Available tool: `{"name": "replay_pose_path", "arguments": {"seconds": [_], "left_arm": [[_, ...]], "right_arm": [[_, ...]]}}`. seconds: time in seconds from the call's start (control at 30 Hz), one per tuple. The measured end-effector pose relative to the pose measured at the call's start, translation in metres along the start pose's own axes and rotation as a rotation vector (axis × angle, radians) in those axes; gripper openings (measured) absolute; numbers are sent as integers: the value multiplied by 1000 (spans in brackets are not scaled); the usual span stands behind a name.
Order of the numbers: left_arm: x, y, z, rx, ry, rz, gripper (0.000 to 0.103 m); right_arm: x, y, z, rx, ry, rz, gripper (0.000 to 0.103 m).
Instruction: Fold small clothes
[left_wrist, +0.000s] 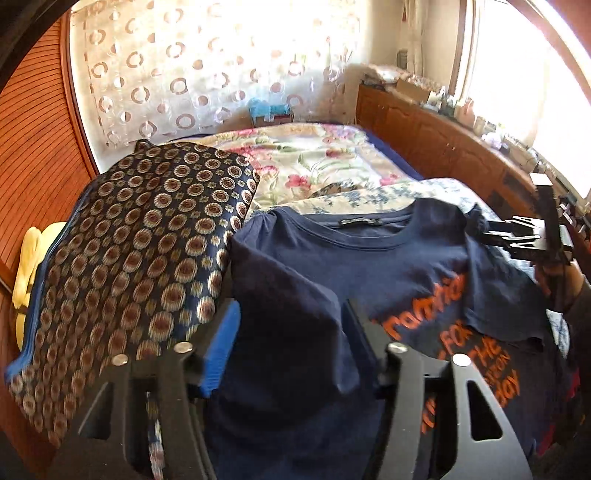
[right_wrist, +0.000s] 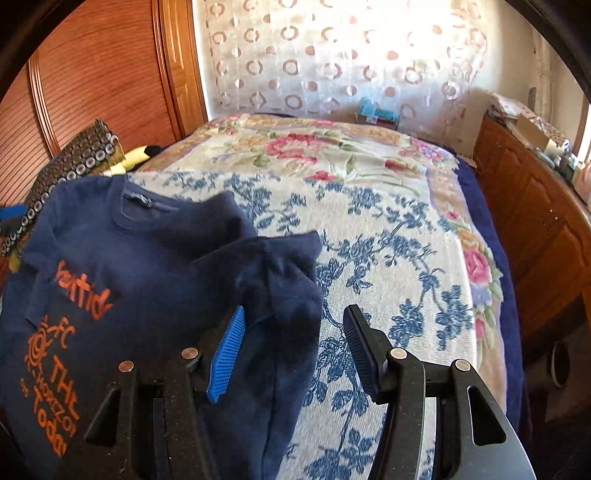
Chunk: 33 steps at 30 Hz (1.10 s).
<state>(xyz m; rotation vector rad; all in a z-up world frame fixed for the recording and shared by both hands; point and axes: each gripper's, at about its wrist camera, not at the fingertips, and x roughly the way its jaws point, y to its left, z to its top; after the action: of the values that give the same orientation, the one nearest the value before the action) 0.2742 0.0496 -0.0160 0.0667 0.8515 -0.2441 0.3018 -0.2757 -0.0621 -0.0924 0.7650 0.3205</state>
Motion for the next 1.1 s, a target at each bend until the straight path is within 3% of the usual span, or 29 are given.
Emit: {"name": "replay_pose_path", "arguments": {"seconds": [0.37,0.63,0.9,1.1], "left_arm": [[51,-9,13,103,92,99,57],[67,-13,16,145,108,142,8],[19,9,34,49,-89,215,5],[26,20,31,28,-62,201,5]], "right_arm": [[5,-8,1,-8,-10,11,61],[14,-5,2,-14,-7,-1,66],[15,-5,3,-15,-7,-4,66],[15,-6,3,-16,-8,-4,66]]}}
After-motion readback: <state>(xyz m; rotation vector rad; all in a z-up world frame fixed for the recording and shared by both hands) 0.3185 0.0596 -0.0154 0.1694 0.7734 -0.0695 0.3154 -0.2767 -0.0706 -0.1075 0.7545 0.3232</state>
